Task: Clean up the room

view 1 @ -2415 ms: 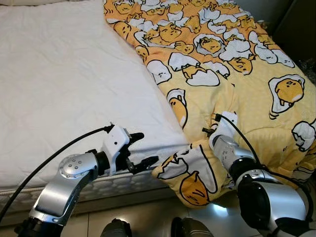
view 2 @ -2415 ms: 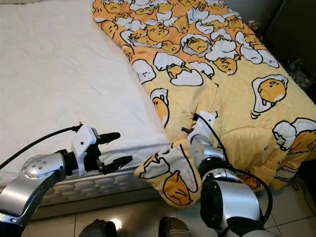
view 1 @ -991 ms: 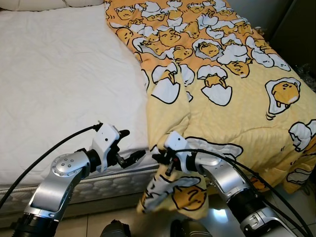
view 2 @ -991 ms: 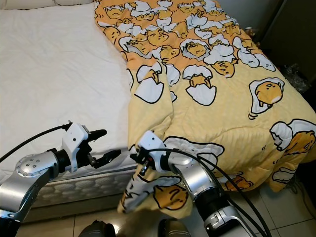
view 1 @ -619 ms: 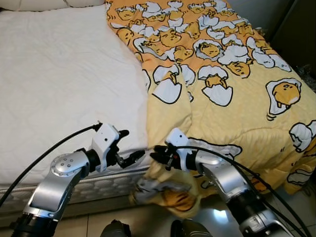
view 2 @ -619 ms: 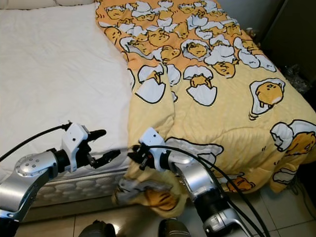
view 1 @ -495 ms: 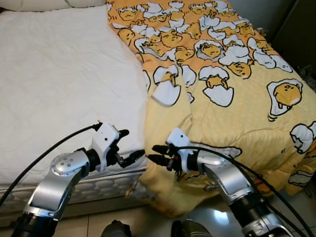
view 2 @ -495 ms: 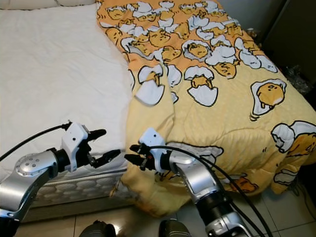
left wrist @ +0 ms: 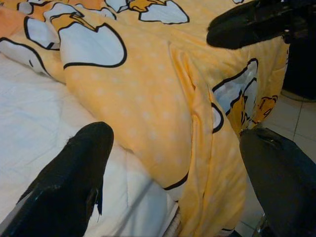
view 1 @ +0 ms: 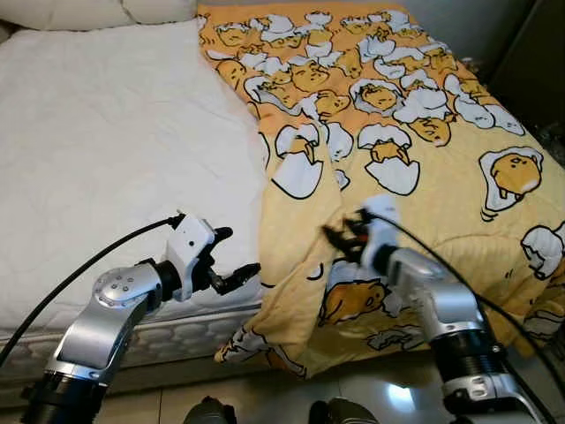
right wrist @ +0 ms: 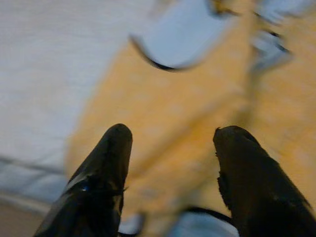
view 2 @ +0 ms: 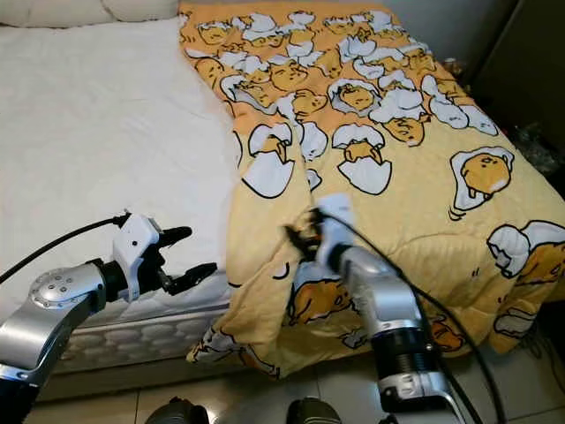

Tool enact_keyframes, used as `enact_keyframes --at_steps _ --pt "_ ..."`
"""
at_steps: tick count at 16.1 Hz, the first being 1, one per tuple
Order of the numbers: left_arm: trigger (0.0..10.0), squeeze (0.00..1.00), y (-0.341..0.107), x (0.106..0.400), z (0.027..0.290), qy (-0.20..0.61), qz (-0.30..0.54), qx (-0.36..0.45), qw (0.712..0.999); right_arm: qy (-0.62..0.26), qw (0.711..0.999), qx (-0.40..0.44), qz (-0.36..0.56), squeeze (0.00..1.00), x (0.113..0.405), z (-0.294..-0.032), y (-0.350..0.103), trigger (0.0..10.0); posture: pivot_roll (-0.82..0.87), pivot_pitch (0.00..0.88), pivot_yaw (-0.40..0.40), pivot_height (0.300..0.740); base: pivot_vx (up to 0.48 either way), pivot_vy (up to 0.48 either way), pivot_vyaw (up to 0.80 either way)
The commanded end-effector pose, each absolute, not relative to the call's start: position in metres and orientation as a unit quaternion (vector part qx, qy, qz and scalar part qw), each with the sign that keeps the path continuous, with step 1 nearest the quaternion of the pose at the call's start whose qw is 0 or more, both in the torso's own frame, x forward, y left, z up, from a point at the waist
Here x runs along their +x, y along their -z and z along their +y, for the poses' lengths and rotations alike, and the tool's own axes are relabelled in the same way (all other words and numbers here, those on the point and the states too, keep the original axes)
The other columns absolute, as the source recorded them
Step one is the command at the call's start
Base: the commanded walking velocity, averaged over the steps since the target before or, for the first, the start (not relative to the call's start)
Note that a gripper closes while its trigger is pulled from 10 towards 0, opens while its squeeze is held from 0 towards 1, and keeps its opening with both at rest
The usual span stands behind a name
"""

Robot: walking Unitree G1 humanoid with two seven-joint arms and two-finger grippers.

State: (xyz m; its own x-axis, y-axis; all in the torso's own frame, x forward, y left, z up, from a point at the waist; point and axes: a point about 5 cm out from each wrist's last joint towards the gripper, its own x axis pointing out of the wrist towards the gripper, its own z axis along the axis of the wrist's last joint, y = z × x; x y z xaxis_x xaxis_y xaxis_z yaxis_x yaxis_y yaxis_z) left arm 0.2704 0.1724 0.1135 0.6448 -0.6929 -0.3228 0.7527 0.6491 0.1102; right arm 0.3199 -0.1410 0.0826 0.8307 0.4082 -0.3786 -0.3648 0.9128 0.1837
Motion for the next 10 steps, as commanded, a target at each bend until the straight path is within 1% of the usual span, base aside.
enact_keyframes --at_steps 1,2,3,4,5,6,7,8,10 --pt "10.0 0.79 -0.114 0.269 0.169 0.409 0.126 0.125 0.895 -0.163 0.961 0.056 0.215 1.00 0.323 -0.145 -0.077 10.0 -0.04 0.066 0.009 0.740 0.000 0.000 0.00" --pt "10.0 0.79 -0.114 0.268 0.168 0.410 0.124 0.122 0.895 -0.120 0.965 0.063 0.226 1.00 0.326 -0.151 -0.068 10.0 -0.04 0.069 0.014 0.740 0.000 0.000 0.00" --pt "10.0 0.79 -0.115 0.267 0.168 0.411 0.122 0.120 0.895 -0.107 0.965 0.065 0.229 1.00 0.327 -0.152 -0.065 10.0 -0.04 0.070 0.017 0.740 0.000 0.000 0.00" --pt "10.0 0.78 -0.116 0.265 0.166 0.413 0.118 0.114 0.896 -0.086 0.961 0.074 0.251 0.91 0.329 -0.151 -0.056 10.0 -0.03 0.078 0.026 0.740 0.000 0.000 0.00" --pt "10.0 0.78 -0.116 0.263 0.164 0.415 0.115 0.109 0.896 -0.088 0.955 0.092 0.268 0.00 0.331 -0.146 -0.049 10.0 -0.02 0.084 0.028 0.740 0.000 0.000 0.00" --pt "10.0 0.78 -0.116 0.262 0.163 0.416 0.114 0.107 0.896 -0.093 0.952 0.107 0.271 0.00 0.332 -0.143 -0.047 10.0 -0.02 0.088 0.028 0.740 0.000 0.000 0.00" --pt "10.0 0.78 -0.117 0.260 0.161 0.417 0.114 0.104 0.896 -0.101 0.947 0.142 0.271 0.00 0.336 -0.137 -0.047 10.0 0.00 0.099 0.025 0.740 0.000 0.000 0.00" --pt "10.0 0.78 -0.117 0.259 0.160 0.417 0.114 0.104 0.896 -0.104 0.945 0.155 0.269 0.00 0.337 -0.135 -0.048 10.0 0.00 0.099 0.025 0.740 0.000 0.000 0.00" --pt "10.0 0.78 -0.117 0.256 0.161 0.415 0.115 0.100 0.897 -0.114 0.943 0.161 0.266 0.00 0.341 -0.129 -0.050 10.0 0.02 0.134 0.021 0.740 0.000 0.000 0.00"
